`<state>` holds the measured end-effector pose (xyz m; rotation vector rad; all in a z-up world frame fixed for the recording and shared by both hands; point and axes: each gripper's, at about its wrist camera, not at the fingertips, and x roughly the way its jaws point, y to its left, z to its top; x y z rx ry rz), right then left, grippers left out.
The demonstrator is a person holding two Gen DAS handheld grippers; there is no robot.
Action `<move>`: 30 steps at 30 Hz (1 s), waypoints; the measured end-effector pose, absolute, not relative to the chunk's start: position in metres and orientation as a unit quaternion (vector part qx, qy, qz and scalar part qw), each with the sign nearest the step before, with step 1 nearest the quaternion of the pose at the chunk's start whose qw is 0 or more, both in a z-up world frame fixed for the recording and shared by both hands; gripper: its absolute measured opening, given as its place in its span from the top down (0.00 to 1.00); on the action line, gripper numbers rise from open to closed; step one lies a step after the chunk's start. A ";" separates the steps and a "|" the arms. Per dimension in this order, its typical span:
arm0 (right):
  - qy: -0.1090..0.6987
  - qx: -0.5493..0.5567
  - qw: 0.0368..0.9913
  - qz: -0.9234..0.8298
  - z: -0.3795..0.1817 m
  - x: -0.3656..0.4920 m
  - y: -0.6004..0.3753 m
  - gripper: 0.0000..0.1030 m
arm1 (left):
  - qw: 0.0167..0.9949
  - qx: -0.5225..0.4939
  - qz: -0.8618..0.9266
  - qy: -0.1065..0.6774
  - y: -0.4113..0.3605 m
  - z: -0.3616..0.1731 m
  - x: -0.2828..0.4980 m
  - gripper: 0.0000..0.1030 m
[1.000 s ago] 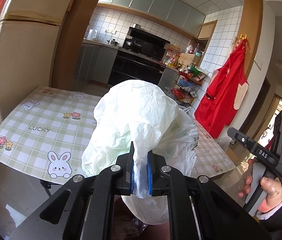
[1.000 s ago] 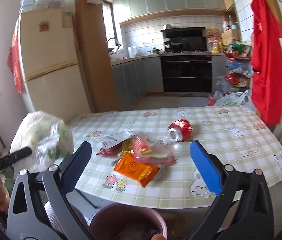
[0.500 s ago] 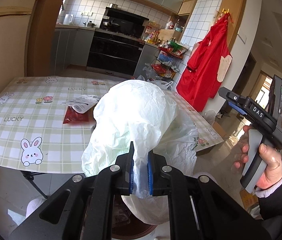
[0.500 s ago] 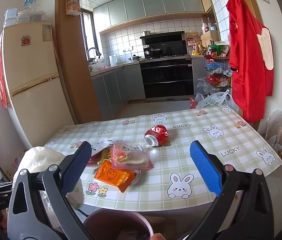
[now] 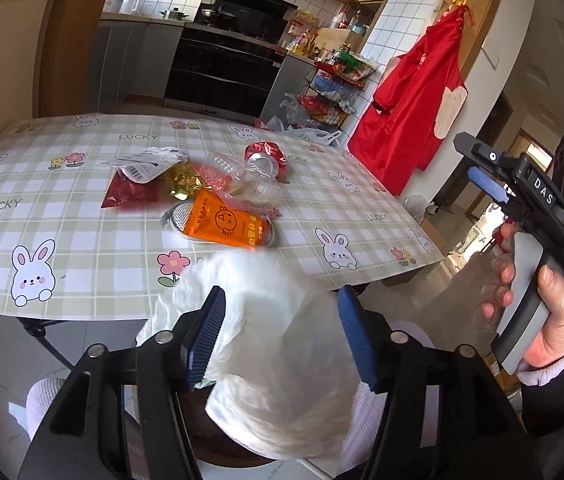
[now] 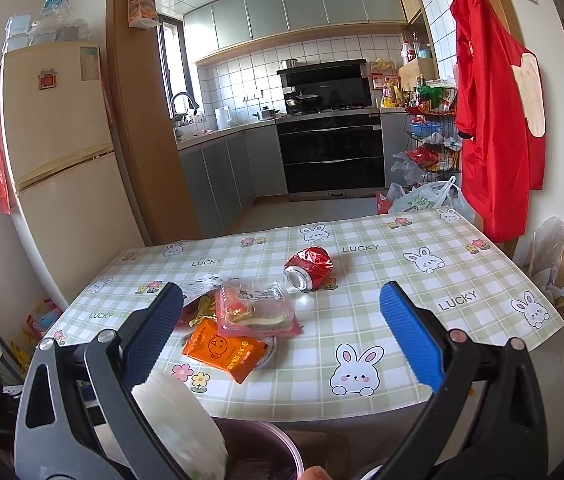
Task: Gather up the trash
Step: 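Lower the white plastic bag into the bin and open the left tool, then grasp the white printed paper label on the table with the left tool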
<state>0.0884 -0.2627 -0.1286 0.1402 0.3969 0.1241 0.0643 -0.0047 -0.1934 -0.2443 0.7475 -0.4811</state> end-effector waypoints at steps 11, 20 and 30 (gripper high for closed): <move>0.202 0.070 0.975 0.064 -0.130 0.089 -0.260 0.06 | 0.912 -0.147 -0.173 0.342 0.034 -0.184 0.066 0.29; 0.223 0.069 0.971 0.058 -0.146 0.096 -0.261 0.06 | 0.916 -0.148 -0.144 0.345 0.052 -0.190 0.072 0.29; 0.271 0.067 0.959 0.048 -0.186 0.127 -0.263 0.06 | 0.888 -0.246 -0.122 0.369 0.085 -0.209 0.143 0.44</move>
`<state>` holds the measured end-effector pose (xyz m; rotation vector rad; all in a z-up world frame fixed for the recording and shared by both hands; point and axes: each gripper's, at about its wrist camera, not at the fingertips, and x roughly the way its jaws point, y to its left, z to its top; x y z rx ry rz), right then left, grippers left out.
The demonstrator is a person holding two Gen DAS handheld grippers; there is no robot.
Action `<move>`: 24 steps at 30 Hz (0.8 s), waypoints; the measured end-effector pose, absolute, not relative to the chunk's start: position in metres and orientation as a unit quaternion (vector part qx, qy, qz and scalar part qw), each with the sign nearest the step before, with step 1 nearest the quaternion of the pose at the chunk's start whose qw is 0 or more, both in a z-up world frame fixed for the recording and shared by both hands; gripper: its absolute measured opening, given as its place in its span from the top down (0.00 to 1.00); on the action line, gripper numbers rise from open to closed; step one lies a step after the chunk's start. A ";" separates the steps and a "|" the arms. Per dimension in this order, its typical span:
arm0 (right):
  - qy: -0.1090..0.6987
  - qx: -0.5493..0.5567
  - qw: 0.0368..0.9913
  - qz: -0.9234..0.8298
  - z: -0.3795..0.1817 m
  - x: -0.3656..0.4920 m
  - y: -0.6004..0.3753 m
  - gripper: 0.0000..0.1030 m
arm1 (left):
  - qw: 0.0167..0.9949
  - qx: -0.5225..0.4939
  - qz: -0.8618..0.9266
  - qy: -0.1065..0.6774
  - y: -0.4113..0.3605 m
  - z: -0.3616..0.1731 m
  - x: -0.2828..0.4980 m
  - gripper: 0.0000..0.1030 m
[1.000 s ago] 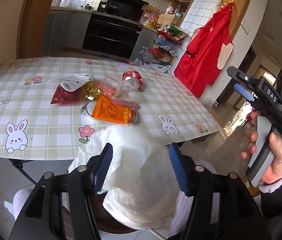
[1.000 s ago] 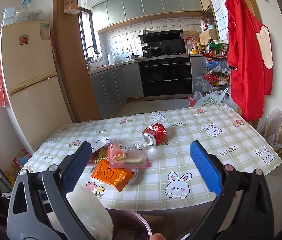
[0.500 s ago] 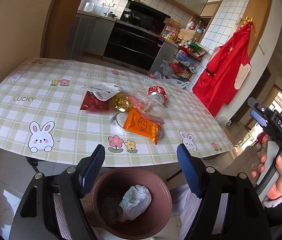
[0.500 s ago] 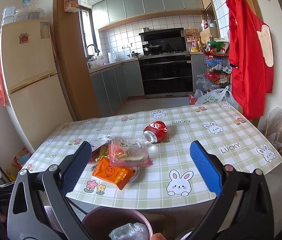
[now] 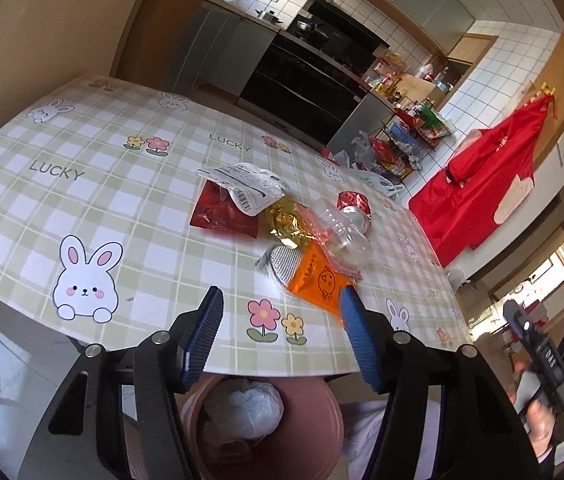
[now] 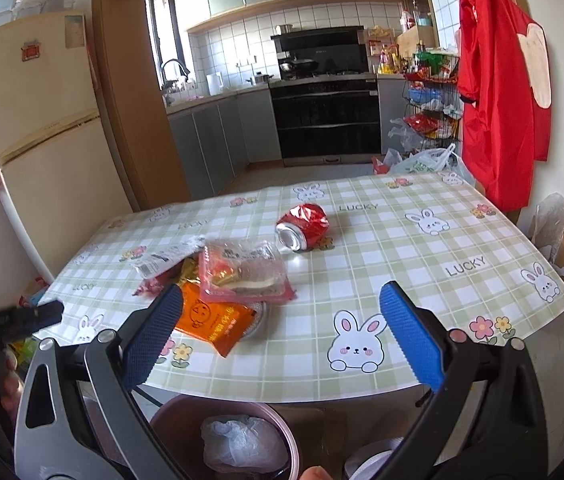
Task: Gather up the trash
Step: 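Grasp the white printed paper label on the table with the left tool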
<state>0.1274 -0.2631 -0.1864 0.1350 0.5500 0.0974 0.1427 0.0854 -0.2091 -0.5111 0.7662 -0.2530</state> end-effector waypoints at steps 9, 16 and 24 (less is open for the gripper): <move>0.315 0.075 0.946 0.023 -0.228 0.168 -0.283 0.06 | 0.840 -0.359 -0.092 0.397 0.107 -0.255 0.261 0.46; 0.336 0.078 0.939 0.008 -0.249 0.198 -0.295 0.06 | 0.820 -0.399 -0.057 0.405 0.119 -0.284 0.319 0.47; 0.353 0.069 0.933 0.009 -0.263 0.219 -0.291 0.06 | 0.816 -0.397 -0.046 0.417 0.123 -0.304 0.346 0.47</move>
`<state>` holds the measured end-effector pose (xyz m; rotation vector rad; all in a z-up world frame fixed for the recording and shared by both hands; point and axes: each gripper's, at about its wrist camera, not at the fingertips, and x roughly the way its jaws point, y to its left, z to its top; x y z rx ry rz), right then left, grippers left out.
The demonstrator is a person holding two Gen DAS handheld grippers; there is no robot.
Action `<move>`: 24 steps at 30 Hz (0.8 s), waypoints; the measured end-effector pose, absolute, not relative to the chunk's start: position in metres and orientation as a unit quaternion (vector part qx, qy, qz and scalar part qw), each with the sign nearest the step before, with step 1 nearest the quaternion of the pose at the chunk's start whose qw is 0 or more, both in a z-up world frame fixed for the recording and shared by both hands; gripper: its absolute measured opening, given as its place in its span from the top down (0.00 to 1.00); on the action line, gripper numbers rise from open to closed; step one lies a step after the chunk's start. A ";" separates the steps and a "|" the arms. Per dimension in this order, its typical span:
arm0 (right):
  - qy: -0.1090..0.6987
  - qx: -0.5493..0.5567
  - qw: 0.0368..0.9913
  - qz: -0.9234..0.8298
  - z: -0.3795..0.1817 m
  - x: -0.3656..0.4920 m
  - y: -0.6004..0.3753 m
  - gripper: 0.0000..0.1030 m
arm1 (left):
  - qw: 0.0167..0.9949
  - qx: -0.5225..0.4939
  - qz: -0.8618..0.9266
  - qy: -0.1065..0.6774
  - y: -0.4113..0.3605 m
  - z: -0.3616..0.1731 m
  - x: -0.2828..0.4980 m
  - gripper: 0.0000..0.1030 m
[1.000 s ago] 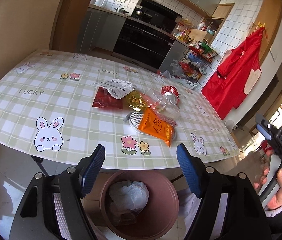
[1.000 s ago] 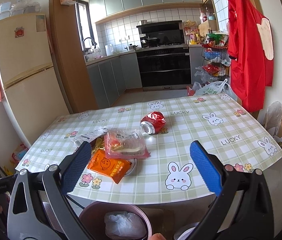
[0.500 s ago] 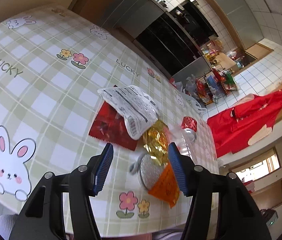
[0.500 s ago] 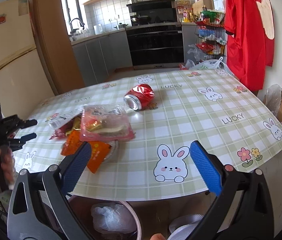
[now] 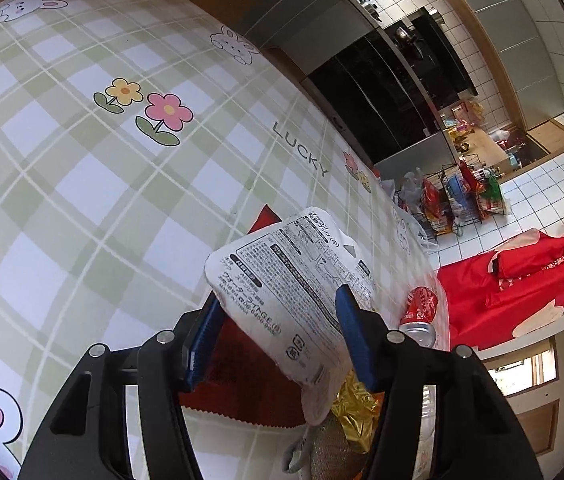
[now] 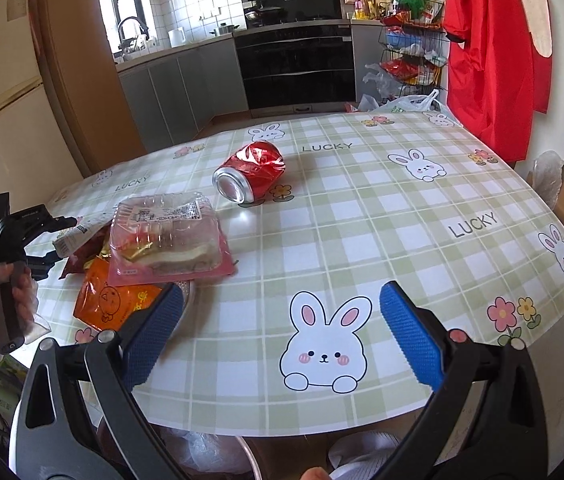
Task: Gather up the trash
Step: 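Grasp the white printed paper label on the table with the left tool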
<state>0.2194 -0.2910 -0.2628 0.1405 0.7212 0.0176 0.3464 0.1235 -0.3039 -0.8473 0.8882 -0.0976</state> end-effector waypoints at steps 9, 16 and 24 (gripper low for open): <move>0.361 0.060 0.931 0.015 -0.268 0.225 -0.282 0.06 | 0.833 -0.380 -0.068 0.396 0.116 -0.293 0.349 0.89; 0.359 0.053 0.931 0.020 -0.265 0.227 -0.279 0.06 | 0.879 -0.327 -0.102 0.332 0.103 -0.237 0.328 0.94; 0.344 0.044 0.937 0.044 -0.254 0.253 -0.277 0.06 | 0.904 -0.313 -0.104 0.270 0.113 -0.194 0.292 0.94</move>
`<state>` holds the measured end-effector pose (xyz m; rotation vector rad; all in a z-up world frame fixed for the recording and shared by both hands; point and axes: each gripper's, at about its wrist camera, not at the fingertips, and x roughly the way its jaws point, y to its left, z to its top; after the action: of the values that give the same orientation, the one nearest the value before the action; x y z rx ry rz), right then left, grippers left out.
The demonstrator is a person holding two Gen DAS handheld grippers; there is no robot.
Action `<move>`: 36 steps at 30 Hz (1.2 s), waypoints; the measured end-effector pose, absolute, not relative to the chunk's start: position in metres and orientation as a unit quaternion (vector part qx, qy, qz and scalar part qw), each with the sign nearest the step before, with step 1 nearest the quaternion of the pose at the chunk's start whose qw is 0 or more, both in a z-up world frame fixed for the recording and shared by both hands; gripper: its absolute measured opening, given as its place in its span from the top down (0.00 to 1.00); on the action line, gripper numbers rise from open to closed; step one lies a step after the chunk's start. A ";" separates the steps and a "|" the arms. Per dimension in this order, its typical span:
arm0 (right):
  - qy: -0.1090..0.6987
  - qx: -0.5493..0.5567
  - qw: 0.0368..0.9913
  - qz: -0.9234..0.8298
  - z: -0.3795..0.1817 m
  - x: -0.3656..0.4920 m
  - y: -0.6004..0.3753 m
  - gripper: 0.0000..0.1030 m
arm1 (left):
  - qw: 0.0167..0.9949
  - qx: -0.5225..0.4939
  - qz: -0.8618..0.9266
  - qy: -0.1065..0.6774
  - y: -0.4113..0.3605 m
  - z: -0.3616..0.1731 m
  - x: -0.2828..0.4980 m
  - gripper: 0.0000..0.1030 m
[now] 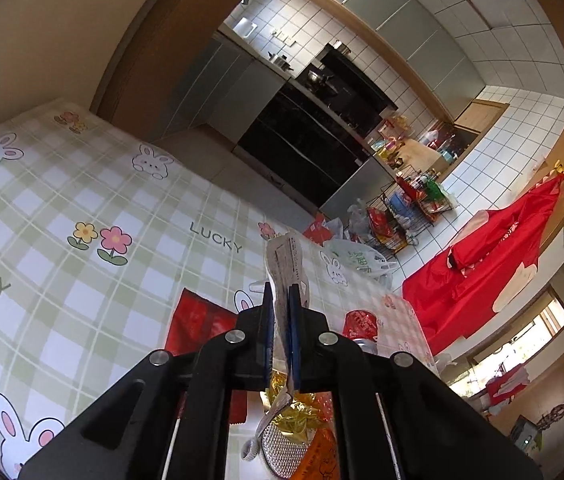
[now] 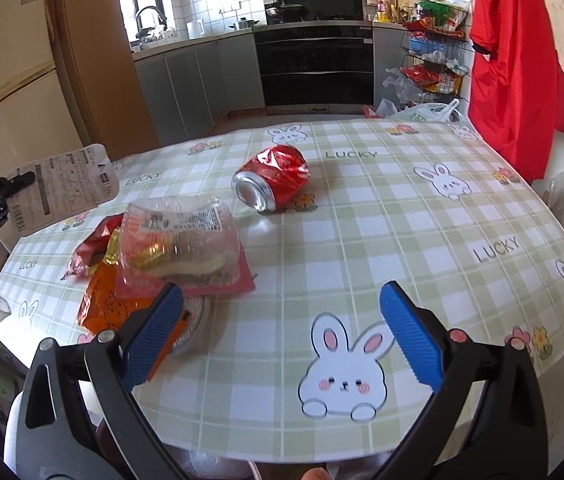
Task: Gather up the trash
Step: 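Grasp the white printed paper label on the table with the left tool, then grasp the crushed red Coca-Cola can with the right tool while the left tool holds the label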
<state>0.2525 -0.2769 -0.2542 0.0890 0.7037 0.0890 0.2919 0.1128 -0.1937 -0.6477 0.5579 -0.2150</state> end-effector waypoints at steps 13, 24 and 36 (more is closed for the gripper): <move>0.361 0.040 0.928 0.087 -0.255 0.426 -0.301 0.06 | 0.915 -0.320 -0.071 0.236 0.151 -0.188 0.230 0.94; 0.412 0.031 0.908 0.066 -0.305 0.529 -0.291 0.06 | 0.910 -0.319 -0.062 0.257 0.156 -0.202 0.214 0.94; 0.438 0.114 0.881 0.136 -0.321 0.522 -0.289 0.54 | 0.908 -0.322 -0.077 0.256 0.150 -0.204 0.219 0.94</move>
<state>0.5223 -0.2887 -0.3215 0.2379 0.9114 0.2831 0.2195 0.1499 -0.2040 -0.6648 0.5286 -0.1587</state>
